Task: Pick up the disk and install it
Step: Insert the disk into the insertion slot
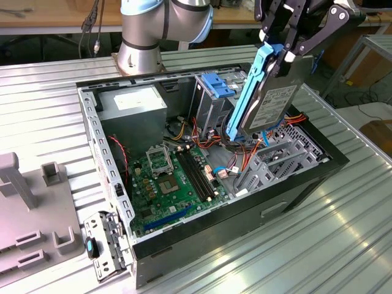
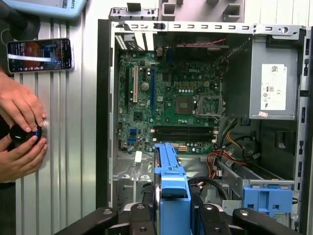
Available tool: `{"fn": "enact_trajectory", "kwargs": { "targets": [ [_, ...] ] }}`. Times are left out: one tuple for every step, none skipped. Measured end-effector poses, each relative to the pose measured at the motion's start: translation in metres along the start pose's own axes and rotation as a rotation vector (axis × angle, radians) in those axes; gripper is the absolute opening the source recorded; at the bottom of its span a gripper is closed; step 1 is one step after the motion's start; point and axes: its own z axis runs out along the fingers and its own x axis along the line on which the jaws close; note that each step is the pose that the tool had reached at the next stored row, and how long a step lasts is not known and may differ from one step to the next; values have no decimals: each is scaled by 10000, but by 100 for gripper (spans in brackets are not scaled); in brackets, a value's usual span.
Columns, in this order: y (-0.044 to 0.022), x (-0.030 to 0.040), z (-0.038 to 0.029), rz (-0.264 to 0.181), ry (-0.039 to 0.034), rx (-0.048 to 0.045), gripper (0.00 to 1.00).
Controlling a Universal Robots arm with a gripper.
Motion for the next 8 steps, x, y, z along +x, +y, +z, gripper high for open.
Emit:
{"fn": "enact_trajectory", "kwargs": {
  "targets": [
    [-24, 1, 2, 0, -1, -1, 37],
    [-24, 1, 2, 2, -1, -2, 37],
    [-24, 1, 1, 1, -1, -2, 37],
    [-25, 1, 1, 1, -1, -1, 37],
    [-25, 1, 1, 1, 0, -1, 37],
    [-25, 1, 1, 1, 0, -2, 37],
    [-25, 1, 2, 1, -1, -1, 37],
    [-29, 2, 2, 0, 0, -1, 37]
  ]
}}
